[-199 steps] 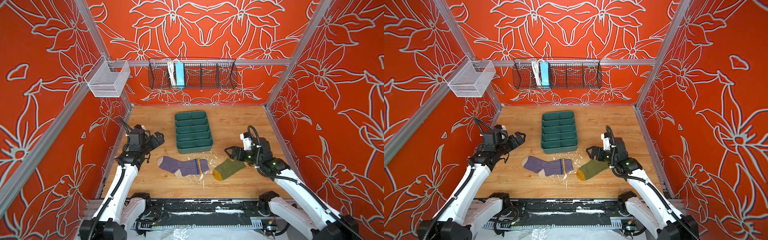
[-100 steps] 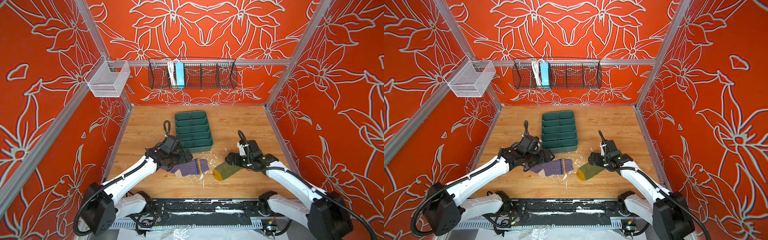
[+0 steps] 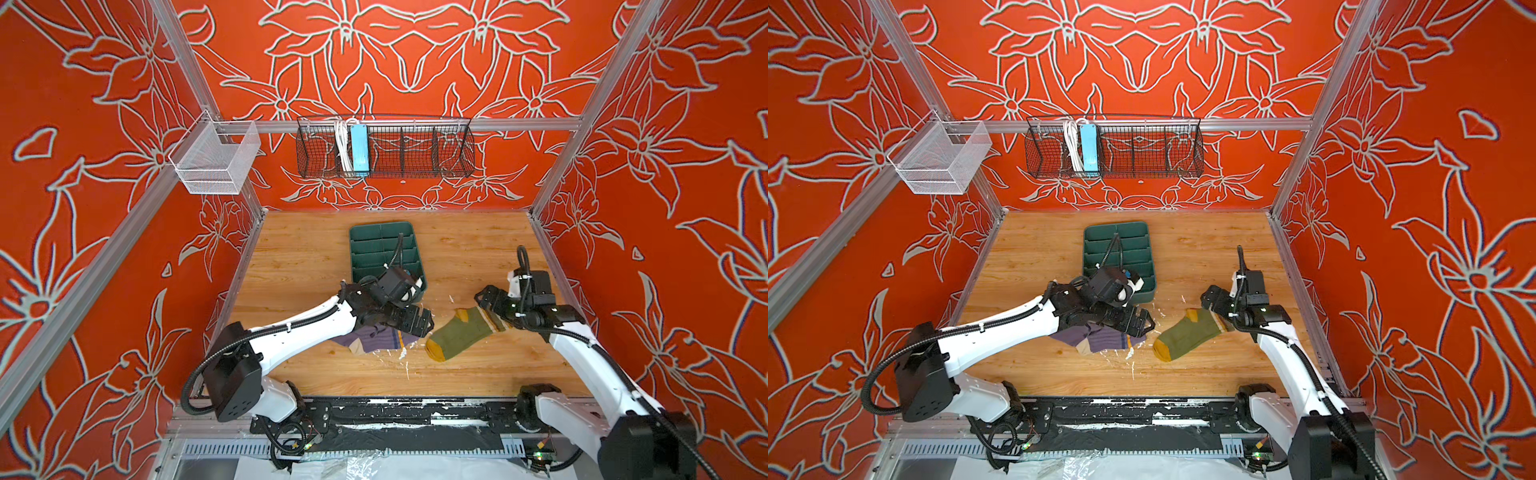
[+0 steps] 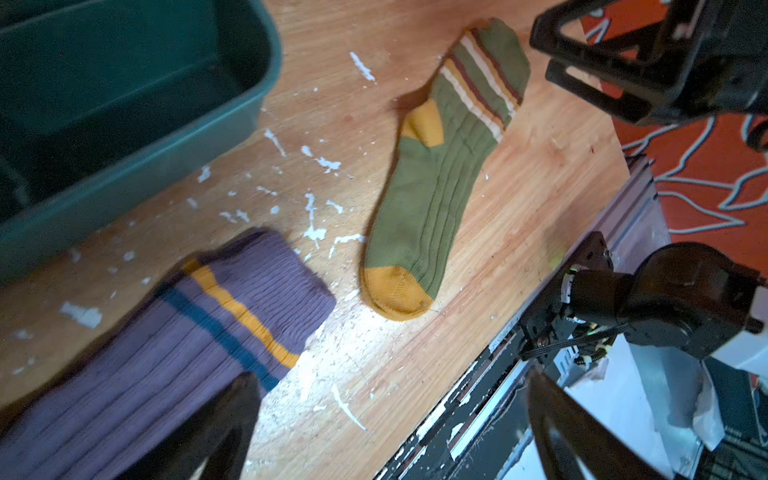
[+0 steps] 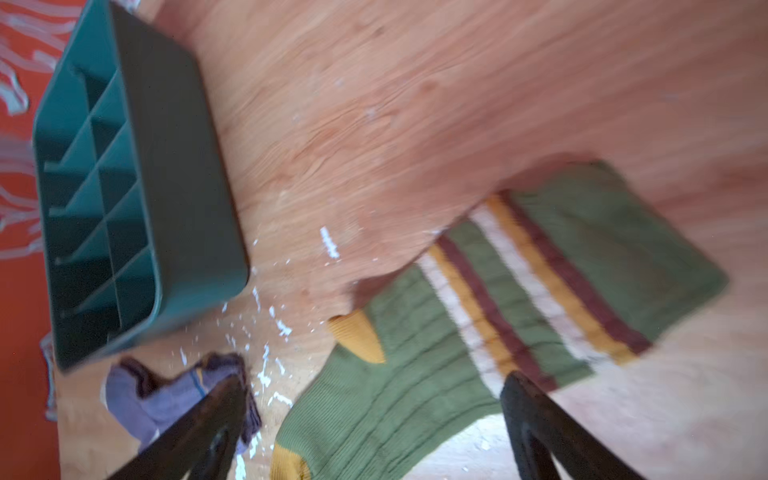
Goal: Roll the socks
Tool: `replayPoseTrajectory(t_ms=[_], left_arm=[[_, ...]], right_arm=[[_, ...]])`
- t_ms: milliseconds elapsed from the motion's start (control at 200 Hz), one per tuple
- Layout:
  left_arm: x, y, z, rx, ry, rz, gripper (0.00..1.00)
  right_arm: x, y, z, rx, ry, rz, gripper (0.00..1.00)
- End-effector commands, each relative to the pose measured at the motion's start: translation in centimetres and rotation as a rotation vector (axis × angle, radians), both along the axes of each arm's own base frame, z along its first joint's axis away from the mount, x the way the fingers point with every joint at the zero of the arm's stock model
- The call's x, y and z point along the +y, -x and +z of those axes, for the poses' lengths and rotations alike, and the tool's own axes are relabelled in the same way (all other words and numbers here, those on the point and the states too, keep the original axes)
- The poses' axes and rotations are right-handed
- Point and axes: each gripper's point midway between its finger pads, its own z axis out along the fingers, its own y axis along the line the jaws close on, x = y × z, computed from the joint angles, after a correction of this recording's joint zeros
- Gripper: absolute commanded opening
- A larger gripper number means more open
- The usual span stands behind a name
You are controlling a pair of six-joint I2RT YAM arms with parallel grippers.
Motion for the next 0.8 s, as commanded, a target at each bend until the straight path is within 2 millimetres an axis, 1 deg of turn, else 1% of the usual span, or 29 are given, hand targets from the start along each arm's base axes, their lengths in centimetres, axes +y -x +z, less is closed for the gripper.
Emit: replayPoseTrajectory(t_ms=[0,65,170,230,315,435,520,616,671,741,796], left_arm=[[-2.2,0.4,-0.6,-0.018,0.009,-0.13,1.0],[-3.4,0.7,-1.2,-0.01,0.027,-0.192,0.99],[-5.0,0.5,-2.3,-0.022,0.056,-0.258,0.99],[-5.9,0.3,-2.8,-0.014,0.074,-0.281,0.99],[-7.1,0.4,-3.4,0.014,0.093,-0.31,0.97],[-9.0,1.7,-4.0,0.07,0.146,-0.37,0.94],[-10.1,2.8,-4.8,0.094,0.155,-0.416,0.91],[-10.3,3.0,-6.6,0.126,0.124,-0.415,0.84],[-9.9,2.9,-7.8,0.135,0.092,-0.4,0.8],[-9.5,2.8,-8.8,0.144,0.062,-0.383,0.75],[-9.2,2.7,-9.6,0.154,0.044,-0.367,0.74]], right_arm=[[-0.4,0.5,-1.4,0.07,-0.046,-0.049,0.98],[-1.0,-0.1,-2.0,0.083,-0.062,-0.079,0.98],[-2.1,-0.9,-3.8,0.122,-0.079,-0.122,0.98],[-2.8,-1.0,-4.9,0.151,-0.08,-0.148,0.98],[-3.2,-1.1,-6.2,0.184,-0.082,-0.158,0.98],[-3.5,-1.3,-7.5,0.219,-0.068,-0.155,0.98],[-3.8,-2.0,-7.8,0.213,-0.068,-0.154,0.98],[-3.9,-3.0,-8.2,0.22,-0.065,-0.142,0.98],[-3.8,-3.6,-8.6,0.226,-0.074,-0.135,0.98],[-3.5,-4.5,-9.2,0.232,-0.096,-0.121,0.98],[-3.2,-5.2,-9.8,0.242,-0.117,-0.115,0.98]])
